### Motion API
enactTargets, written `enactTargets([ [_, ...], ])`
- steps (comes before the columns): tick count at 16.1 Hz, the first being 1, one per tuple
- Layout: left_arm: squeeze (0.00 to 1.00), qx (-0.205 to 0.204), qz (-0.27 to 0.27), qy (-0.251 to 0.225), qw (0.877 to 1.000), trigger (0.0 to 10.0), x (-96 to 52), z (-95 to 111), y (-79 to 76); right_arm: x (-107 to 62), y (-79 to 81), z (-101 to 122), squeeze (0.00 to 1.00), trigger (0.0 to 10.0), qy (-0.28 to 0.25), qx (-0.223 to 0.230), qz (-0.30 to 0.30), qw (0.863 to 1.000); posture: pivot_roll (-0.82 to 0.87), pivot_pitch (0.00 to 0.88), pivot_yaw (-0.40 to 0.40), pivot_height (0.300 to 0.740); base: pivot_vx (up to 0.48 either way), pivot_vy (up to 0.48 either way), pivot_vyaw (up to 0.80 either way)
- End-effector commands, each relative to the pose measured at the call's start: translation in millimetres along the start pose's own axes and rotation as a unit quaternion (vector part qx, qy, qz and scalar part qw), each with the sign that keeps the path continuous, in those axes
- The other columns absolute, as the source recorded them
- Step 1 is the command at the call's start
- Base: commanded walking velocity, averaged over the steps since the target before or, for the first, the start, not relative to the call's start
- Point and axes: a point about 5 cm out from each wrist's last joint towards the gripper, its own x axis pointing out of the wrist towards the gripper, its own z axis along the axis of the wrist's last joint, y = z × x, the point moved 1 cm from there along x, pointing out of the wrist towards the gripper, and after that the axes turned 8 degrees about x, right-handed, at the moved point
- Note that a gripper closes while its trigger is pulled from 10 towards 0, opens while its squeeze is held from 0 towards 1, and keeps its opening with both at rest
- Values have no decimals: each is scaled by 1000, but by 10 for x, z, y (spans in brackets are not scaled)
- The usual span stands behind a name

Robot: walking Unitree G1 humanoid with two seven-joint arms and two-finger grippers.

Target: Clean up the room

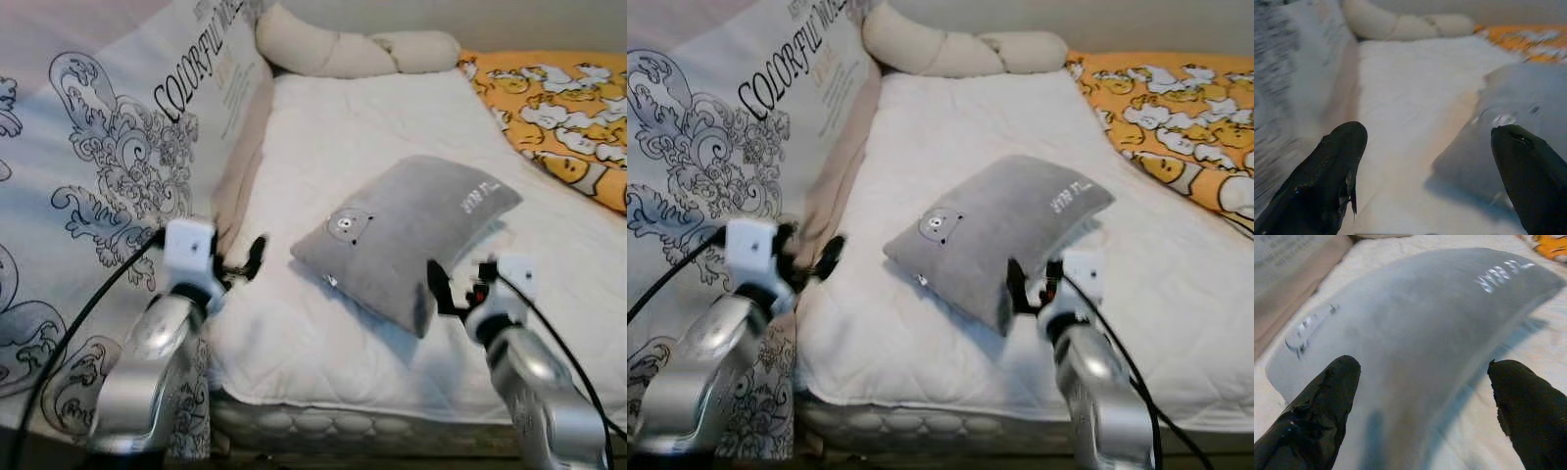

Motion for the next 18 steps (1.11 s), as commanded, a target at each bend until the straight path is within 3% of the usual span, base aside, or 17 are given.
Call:
enactTargets([
  [1, 1000, -9, -18, -9, 1000, 10000, 118, 53, 37, 73, -69, 36, 1000, 10000, 3, 34, -3, 999, 18, 0, 35, 740, 0, 0, 0],
  [4, 1000, -66, -54, 27, 996, 10000, 514, -21, 26, 261, -249, 116, 1000, 10000, -1, 86, -20, 996, -21, 0, 49, 740, 0, 0, 0],
  [5, 1000, -72, -60, 36, 995, 10000, 564, -45, 11, 282, -277, 118, 1000, 10000, 1, 91, -23, 996, -25, 0, 52, 740, 0, 0, 0],
  [7, 1000, -74, -65, 37, 994, 10000, 666, -25, -19, 245, -198, 192, 1000, 10000, 13, 43, 51, 998, -48, 0, 62, 740, 0, 0, 0],
  [10, 1000, -64, -75, 47, 994, 10000, 657, -116, -39, 185, 13, 208, 1000, 10000, 26, -20, 144, 989, -55, 0, 60, 740, 0, 0, 0],
  [11, 1000, -65, -76, 51, 994, 10000, 654, -164, -37, 195, 127, 208, 1000, 10000, 25, -58, 174, 983, -59, 0, 63, 740, 0, 0, 0],
  [12, 1000, -59, -62, 56, 995, 10000, 630, -196, 17, 229, 371, 179, 1000, 10000, 33, -130, 227, 965, -65, 0, 64, 740, 0, 0, 0],
  [13, 1000, -52, -55, 61, 995, 10000, 607, -212, 58, 279, 486, 137, 1000, 10000, 45, -179, 244, 952, -65, 0, 65, 740, 0, 0, 0],
  [17, 1000, -3, -52, 80, 995, 10000, 493, -265, 218, 589, 714, -73, 1000, 10000, 100, -373, 248, 888, -49, 0, 57, 740, 0, 0, 0],
  [18, 1000, 21, -64, 90, 994, 10000, 433, -279, 267, 710, 754, -155, 161, 10000, 117, -458, 234, 850, -38, 0, 51, 740, 0, 0, 0],
])
